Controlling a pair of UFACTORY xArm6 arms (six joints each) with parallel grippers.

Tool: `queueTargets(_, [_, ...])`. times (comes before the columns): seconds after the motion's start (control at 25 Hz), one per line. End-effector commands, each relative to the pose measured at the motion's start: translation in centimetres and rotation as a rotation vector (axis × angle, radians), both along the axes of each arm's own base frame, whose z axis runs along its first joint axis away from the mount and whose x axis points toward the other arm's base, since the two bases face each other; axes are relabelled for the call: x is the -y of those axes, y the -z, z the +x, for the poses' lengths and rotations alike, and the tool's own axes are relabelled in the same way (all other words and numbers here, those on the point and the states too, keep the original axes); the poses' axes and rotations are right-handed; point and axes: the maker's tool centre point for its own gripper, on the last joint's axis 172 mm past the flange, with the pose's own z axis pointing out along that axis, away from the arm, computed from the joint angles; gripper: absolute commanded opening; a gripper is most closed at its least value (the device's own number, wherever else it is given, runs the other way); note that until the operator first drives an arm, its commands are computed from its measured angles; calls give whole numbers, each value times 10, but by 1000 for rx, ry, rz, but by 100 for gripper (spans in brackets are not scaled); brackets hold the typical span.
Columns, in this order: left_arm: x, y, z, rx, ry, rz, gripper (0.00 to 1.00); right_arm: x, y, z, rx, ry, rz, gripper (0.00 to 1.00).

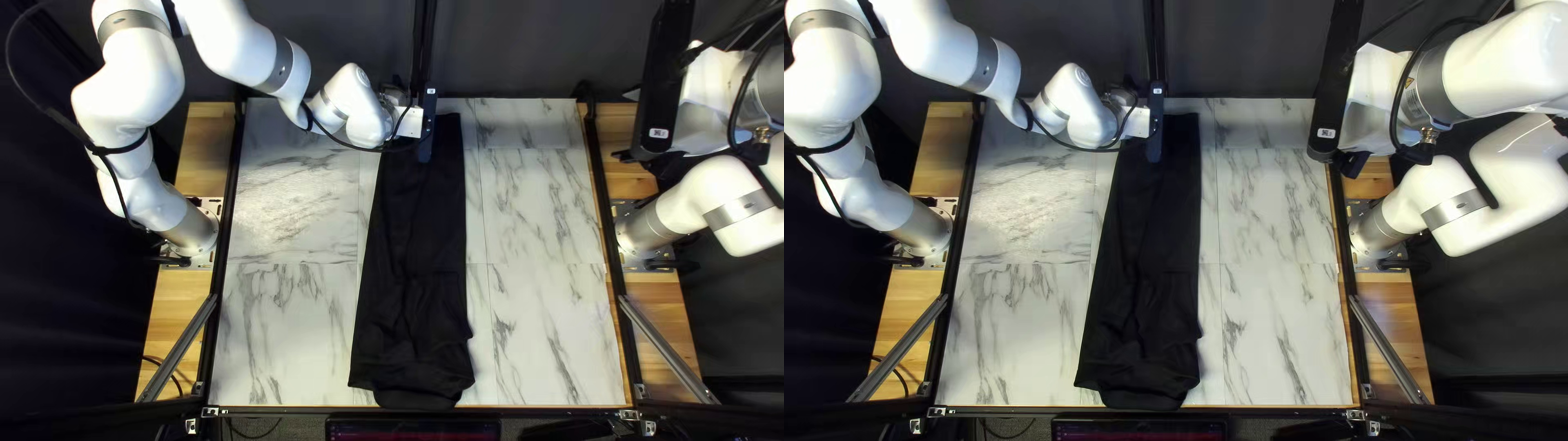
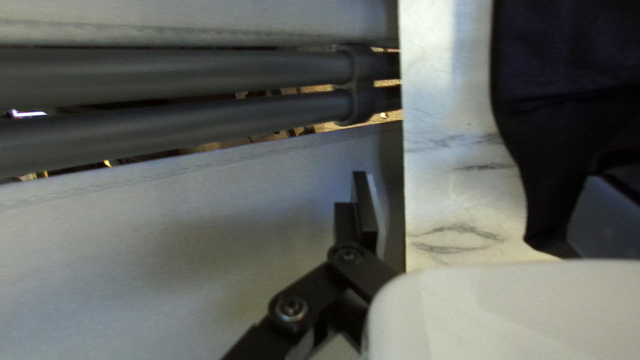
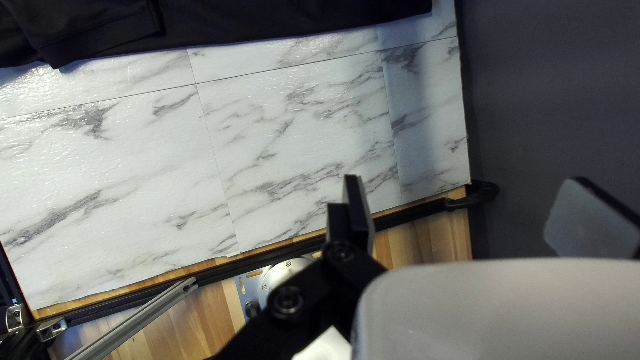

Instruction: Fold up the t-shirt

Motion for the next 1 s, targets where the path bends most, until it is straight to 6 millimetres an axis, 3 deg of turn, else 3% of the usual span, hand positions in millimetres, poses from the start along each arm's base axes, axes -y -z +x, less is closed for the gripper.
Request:
queueTargets(0.04, [13, 2, -1, 7, 6, -5, 100, 0, 0, 0, 0, 0, 0, 100])
queueTargets(0.52, [35, 14, 8, 40, 23, -39, 100, 0, 0, 0, 0, 0, 0, 100])
queueTargets(1.0, [24, 27, 8, 44, 16, -72, 100, 0, 0, 0, 0, 0, 0, 100])
